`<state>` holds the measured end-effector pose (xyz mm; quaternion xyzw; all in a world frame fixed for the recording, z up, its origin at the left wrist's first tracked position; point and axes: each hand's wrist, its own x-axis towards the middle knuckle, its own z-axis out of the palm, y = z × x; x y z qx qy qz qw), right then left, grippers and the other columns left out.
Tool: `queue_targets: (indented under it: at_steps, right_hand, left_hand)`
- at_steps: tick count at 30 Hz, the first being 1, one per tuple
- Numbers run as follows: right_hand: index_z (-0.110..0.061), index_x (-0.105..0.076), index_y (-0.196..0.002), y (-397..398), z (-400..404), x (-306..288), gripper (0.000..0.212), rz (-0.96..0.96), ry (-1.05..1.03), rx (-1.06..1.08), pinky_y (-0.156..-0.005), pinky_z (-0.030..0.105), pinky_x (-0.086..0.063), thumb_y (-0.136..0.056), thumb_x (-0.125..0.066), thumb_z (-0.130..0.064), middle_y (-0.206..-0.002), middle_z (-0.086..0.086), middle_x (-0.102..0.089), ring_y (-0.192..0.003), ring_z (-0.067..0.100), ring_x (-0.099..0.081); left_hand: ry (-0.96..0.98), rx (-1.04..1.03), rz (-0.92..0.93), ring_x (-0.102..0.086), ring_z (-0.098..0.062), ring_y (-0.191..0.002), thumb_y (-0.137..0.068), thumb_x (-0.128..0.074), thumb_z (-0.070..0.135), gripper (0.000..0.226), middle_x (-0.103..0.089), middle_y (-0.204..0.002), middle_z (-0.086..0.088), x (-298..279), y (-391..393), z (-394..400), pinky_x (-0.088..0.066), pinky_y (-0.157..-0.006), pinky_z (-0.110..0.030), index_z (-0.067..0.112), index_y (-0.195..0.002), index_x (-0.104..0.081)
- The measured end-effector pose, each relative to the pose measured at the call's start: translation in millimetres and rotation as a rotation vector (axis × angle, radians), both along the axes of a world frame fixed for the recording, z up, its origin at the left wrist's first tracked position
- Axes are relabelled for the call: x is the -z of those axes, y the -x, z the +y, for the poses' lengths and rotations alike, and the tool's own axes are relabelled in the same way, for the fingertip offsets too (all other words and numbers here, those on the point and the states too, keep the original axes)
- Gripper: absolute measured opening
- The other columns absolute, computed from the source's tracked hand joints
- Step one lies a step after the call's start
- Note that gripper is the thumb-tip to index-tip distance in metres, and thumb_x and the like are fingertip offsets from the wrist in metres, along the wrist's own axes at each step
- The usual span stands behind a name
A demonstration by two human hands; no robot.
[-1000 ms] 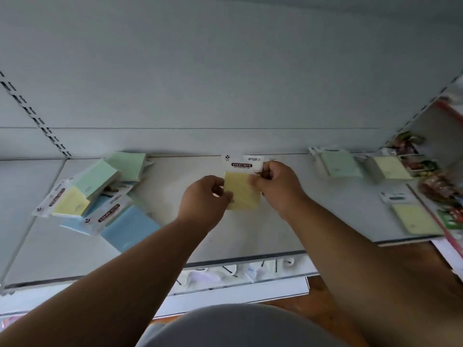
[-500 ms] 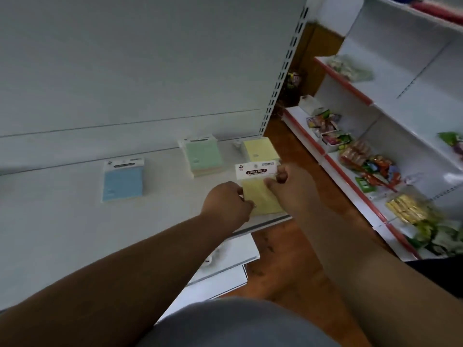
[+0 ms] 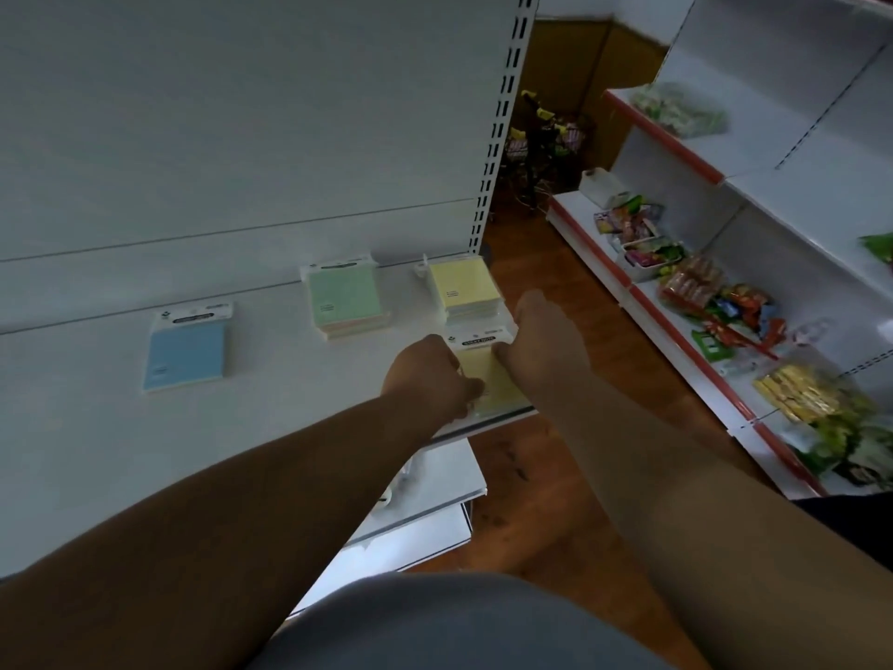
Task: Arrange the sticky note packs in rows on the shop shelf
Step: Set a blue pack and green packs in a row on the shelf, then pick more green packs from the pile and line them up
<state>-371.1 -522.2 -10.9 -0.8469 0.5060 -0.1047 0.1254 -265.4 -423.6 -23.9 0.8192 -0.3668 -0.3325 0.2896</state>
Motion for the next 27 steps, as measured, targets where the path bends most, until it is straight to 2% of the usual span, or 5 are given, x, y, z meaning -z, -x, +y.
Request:
queue_targets:
  at_steps: [7,13,18,23,27]
  right_hand:
    - [-0.014,-0.052,-0.102,-52,54,1,0.026,-0.192,-0.03,-0.219,-0.07,0.029,-0.042,-0.085,-0.066,-0.028,-0.098,0.005,-0.058,-0.087,0.022,-0.057]
    - [-0.015,-0.054,-0.093,-142,120,-1,0.019,-0.248,-0.032,-0.373,-0.067,0.029,-0.044,-0.086,-0.064,-0.029,-0.091,0.002,-0.058,-0.08,0.019,-0.056]
    - [-0.017,-0.052,-0.087,-228,203,-1,0.016,-0.277,-0.099,-0.51,-0.06,0.026,-0.038,-0.086,-0.064,-0.028,-0.084,-0.001,-0.057,-0.075,0.016,-0.054]
    - [-0.018,-0.057,-0.089,-320,300,2,0.017,-0.295,-0.204,-0.676,-0.063,0.025,-0.038,-0.086,-0.064,-0.033,-0.087,-0.003,-0.058,-0.076,0.013,-0.054]
    - [-0.019,-0.056,-0.086,-376,361,10,0.018,-0.144,-0.365,-0.744,-0.069,0.027,-0.038,-0.084,-0.063,-0.036,-0.087,-0.002,-0.059,-0.081,0.019,-0.055]
  left_hand:
    - [0.083,-0.087,-0.047,-0.065,-0.005,-0.067,-0.082,-0.068,0.026,0.019,-0.07,-0.069,0.007,1,-35,57,-0.047,-0.058,-0.024,0.024,-0.097,-0.055]
    - [0.1,-0.244,-0.072,-0.065,-0.003,-0.061,-0.083,-0.067,0.029,0.016,-0.069,-0.07,0.008,0,-107,144,-0.041,-0.05,-0.019,0.026,-0.094,-0.057]
    - [0.118,-0.399,-0.162,-0.066,-0.01,-0.067,-0.081,-0.067,0.03,0.014,-0.068,-0.074,0.01,-4,-187,239,-0.051,-0.06,-0.025,0.028,-0.092,-0.057]
    - [0.071,-0.577,-0.318,-0.064,-0.015,-0.075,-0.081,-0.064,0.03,0.016,-0.068,-0.081,0.011,-9,-263,343,-0.049,-0.066,-0.026,0.027,-0.097,-0.061]
    - [-0.034,-0.638,-0.53,-0.06,-0.019,-0.088,-0.083,-0.063,0.032,0.02,-0.065,-0.1,0.005,-12,-297,418,-0.046,-0.071,-0.028,0.025,-0.102,-0.061]
